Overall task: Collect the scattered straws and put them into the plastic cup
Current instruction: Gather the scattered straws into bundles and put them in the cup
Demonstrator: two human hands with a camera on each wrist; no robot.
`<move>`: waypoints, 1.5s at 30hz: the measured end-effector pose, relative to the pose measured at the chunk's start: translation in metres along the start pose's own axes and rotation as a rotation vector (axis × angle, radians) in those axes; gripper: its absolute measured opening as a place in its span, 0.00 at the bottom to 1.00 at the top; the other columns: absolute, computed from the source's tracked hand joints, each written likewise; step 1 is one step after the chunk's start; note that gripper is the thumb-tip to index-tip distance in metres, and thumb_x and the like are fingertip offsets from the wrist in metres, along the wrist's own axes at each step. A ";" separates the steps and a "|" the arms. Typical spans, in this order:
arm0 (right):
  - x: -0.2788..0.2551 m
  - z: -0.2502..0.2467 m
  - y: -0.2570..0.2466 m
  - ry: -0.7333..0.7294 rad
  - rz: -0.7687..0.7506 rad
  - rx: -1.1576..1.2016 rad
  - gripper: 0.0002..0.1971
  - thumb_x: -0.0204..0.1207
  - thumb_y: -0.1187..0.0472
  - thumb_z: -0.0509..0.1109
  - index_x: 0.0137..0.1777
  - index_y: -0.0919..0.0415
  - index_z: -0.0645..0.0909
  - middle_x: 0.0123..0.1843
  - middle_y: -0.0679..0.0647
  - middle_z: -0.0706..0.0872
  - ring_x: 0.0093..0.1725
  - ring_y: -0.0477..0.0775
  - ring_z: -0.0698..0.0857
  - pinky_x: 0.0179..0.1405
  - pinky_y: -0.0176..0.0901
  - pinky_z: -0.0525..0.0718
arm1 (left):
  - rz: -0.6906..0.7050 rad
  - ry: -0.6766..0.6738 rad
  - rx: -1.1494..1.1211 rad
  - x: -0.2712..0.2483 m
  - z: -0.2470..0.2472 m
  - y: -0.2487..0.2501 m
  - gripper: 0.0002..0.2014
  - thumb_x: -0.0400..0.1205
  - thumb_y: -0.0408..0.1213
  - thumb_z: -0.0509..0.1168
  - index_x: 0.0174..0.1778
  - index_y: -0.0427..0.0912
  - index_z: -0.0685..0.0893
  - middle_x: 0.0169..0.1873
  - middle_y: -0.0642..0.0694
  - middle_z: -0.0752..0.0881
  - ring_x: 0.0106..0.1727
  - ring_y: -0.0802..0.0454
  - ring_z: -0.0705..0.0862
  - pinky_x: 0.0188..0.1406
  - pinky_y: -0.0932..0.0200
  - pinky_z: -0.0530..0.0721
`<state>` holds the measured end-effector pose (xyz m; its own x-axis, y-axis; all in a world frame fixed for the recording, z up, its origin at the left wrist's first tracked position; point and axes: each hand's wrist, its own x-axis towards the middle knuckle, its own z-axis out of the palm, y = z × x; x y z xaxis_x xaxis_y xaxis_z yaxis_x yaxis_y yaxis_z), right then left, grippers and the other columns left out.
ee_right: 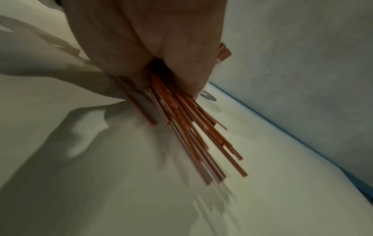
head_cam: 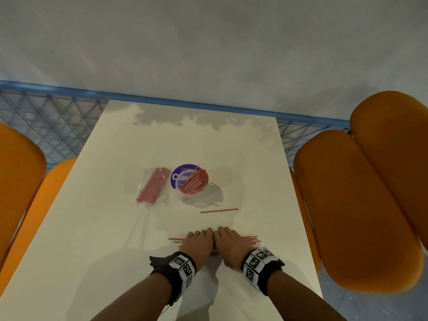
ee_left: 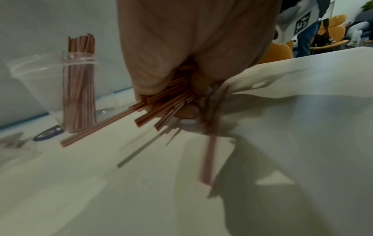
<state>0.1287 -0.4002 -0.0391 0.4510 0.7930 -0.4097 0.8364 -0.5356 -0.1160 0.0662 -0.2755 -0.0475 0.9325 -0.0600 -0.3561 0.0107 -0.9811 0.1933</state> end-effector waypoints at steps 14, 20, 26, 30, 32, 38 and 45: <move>0.015 -0.056 -0.004 -0.039 0.092 -0.053 0.13 0.78 0.58 0.60 0.58 0.63 0.78 0.55 0.63 0.84 0.52 0.66 0.82 0.41 0.50 0.71 | -0.125 -0.144 -0.210 0.006 -0.058 -0.016 0.15 0.77 0.39 0.62 0.59 0.41 0.74 0.58 0.39 0.79 0.57 0.40 0.80 0.51 0.51 0.76; 0.013 -0.066 -0.014 -0.029 0.120 -0.090 0.12 0.79 0.57 0.60 0.53 0.64 0.78 0.54 0.63 0.84 0.52 0.66 0.83 0.41 0.50 0.70 | -0.158 -0.189 -0.164 -0.007 -0.066 -0.035 0.14 0.77 0.45 0.62 0.54 0.44 0.80 0.52 0.42 0.81 0.51 0.42 0.83 0.45 0.53 0.78; 0.006 -0.080 -0.020 -0.028 0.110 -0.014 0.15 0.79 0.53 0.61 0.55 0.65 0.78 0.55 0.64 0.83 0.52 0.66 0.82 0.45 0.52 0.76 | -0.074 -0.174 -0.449 -0.025 -0.075 -0.046 0.11 0.74 0.49 0.68 0.43 0.47 0.77 0.42 0.50 0.82 0.45 0.47 0.83 0.41 0.58 0.78; -0.002 -0.092 -0.019 0.021 0.171 -0.003 0.19 0.80 0.49 0.58 0.56 0.64 0.79 0.55 0.63 0.84 0.53 0.66 0.83 0.50 0.54 0.79 | -0.277 0.109 -1.174 -0.049 -0.080 -0.073 0.29 0.71 0.70 0.64 0.47 0.45 0.84 0.44 0.49 0.90 0.46 0.50 0.87 0.45 0.58 0.81; 0.003 -0.098 -0.034 0.057 0.139 0.006 0.15 0.80 0.53 0.59 0.53 0.63 0.81 0.51 0.63 0.85 0.50 0.66 0.84 0.46 0.53 0.80 | -0.423 0.157 -1.458 -0.048 -0.082 -0.065 0.33 0.77 0.71 0.55 0.49 0.42 0.86 0.45 0.47 0.91 0.49 0.48 0.87 0.50 0.53 0.82; 0.012 -0.117 -0.069 0.146 0.082 0.099 0.12 0.77 0.57 0.62 0.53 0.62 0.81 0.48 0.63 0.87 0.44 0.65 0.85 0.41 0.50 0.79 | -0.432 0.156 -1.936 -0.055 -0.093 -0.042 0.36 0.79 0.68 0.52 0.48 0.35 0.87 0.44 0.39 0.89 0.44 0.46 0.86 0.48 0.50 0.81; -0.029 -0.212 -0.064 0.812 0.017 1.579 0.29 0.81 0.57 0.68 0.18 0.54 0.64 0.14 0.47 0.63 0.16 0.49 0.58 0.19 0.38 0.60 | -0.420 -0.099 -2.542 -0.076 -0.105 -0.051 0.35 0.77 0.64 0.62 0.56 0.29 0.83 0.63 0.30 0.84 0.65 0.33 0.81 0.62 0.38 0.78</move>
<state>0.1280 -0.3277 0.1721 0.8910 0.4530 0.0312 -0.0162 0.1003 -0.9948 0.0327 -0.2011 0.0655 0.7697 -0.0988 -0.6308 0.3232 0.9123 0.2516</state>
